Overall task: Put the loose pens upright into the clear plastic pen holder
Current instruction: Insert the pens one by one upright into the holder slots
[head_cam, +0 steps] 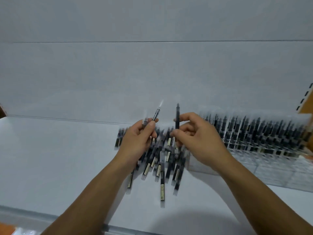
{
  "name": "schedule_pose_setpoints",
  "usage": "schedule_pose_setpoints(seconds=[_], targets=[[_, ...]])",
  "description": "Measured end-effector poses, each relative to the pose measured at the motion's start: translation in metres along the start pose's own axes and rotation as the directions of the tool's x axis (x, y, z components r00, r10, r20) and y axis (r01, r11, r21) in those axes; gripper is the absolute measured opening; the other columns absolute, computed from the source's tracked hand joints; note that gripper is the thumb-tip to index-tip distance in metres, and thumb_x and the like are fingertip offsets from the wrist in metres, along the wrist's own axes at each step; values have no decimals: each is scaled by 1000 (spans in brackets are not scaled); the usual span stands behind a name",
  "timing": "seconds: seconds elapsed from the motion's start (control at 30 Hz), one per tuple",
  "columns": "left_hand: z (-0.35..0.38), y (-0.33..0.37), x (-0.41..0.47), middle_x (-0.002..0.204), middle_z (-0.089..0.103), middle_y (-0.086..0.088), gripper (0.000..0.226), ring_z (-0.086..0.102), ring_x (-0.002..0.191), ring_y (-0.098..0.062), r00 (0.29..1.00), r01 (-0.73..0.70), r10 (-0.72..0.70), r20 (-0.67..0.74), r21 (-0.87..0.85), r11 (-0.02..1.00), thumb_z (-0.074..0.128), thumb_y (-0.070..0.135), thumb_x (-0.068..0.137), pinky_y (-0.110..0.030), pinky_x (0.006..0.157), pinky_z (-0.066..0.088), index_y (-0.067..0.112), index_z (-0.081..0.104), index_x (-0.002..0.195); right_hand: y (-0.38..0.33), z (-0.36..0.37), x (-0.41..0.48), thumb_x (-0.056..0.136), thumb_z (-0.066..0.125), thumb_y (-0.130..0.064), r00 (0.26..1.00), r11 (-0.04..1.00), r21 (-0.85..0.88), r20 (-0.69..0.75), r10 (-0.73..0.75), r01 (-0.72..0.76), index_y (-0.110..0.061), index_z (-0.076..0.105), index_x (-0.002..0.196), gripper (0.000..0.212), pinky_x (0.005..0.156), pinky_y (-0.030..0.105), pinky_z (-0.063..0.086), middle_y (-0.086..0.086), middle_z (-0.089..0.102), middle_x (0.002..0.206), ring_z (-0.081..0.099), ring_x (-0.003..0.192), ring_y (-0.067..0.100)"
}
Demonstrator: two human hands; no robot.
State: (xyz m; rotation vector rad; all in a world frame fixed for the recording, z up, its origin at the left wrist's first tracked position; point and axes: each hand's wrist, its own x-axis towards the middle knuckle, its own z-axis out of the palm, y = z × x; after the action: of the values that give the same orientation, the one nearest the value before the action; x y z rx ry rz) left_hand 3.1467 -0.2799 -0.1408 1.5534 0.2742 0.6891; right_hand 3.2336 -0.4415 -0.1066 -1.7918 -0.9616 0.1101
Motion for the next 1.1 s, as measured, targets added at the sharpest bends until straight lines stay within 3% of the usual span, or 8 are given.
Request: schedule_pose_setpoints(seconds=[0.13, 0.23, 0.4, 0.53, 0.7, 0.83, 0.9, 1.1], targets=[[24, -2, 6, 66, 57, 5, 21, 40, 46, -2, 998, -1, 5, 58, -67, 998, 56, 31, 97, -13, 43, 32, 23, 69, 111, 11, -43, -4, 92, 64, -26, 994, 997, 81, -111, -5, 14, -28, 64, 99, 7, 57, 16, 49, -11, 74, 83, 70, 67, 7], [43, -1, 11, 64, 56, 4, 20, 36, 43, -3, 996, -8, 18, 93, -103, 995, 57, 26, 97, -14, 41, 29, 19, 69, 111, 20, -76, -2, 90, 66, -31, 973, 999, 38, -230, -26, 35, -29, 70, 89, 5, 56, 13, 48, -10, 73, 77, 69, 69, 6], [74, 6, 21, 63, 55, 5, 9, 40, 47, -5, 982, -147, 149, 120, -21, 989, 60, 24, 96, -14, 45, 33, 29, 66, 100, 32, -113, 7, 90, 69, -23, 941, 996, -32, -327, -84, 78, -31, 69, 95, 9, 67, 28, 58, -1, 71, 80, 69, 74, 13], [91, 9, 25, 62, 52, 6, 10, 47, 51, 0, 948, -282, 272, 165, 46, 958, 64, 24, 93, -10, 53, 40, 32, 66, 97, 45, -119, 6, 88, 70, -19, 937, 994, -77, -336, -96, 74, -23, 68, 98, 10, 79, 39, 59, 4, 69, 86, 69, 82, 21], [99, 5, 23, 63, 50, 5, 11, 50, 61, -13, 916, -344, 315, 246, 84, 935, 64, 33, 86, -24, 59, 46, 39, 67, 95, 65, -116, 1, 87, 72, -24, 922, 989, -139, -375, -92, 42, -34, 66, 90, 11, 72, 27, 57, -8, 67, 79, 63, 73, 10], [98, -6, 16, 64, 56, -8, 12, 48, 51, -10, 907, -368, 332, 259, 105, 924, 66, 28, 87, -19, 51, 42, 34, 68, 96, 73, -115, 1, 86, 72, -30, 927, 969, -248, -365, -89, -5, -36, 64, 88, 10, 65, 23, 53, -13, 67, 74, 63, 67, 2], [97, -10, 14, 63, 58, -3, 13, 47, 49, -3, 905, -365, 328, 273, 98, 926, 68, 21, 88, -14, 50, 40, 32, 69, 96, 74, -113, 3, 86, 72, -33, 939, 948, -316, -334, -81, -31, -36, 64, 88, 10, 62, 18, 49, -18, 65, 72, 60, 65, -3], [102, -11, 14, 62, 57, 10, 16, 50, 54, -2, 893, -378, 329, 306, 118, 918, 69, 13, 88, -12, 54, 42, 27, 69, 95, 75, -104, 4, 85, 72, -36, 975, 877, -451, -209, 81, -169, -31, 68, 94, 11, 72, 28, 53, -18, 65, 75, 60, 71, 0]])
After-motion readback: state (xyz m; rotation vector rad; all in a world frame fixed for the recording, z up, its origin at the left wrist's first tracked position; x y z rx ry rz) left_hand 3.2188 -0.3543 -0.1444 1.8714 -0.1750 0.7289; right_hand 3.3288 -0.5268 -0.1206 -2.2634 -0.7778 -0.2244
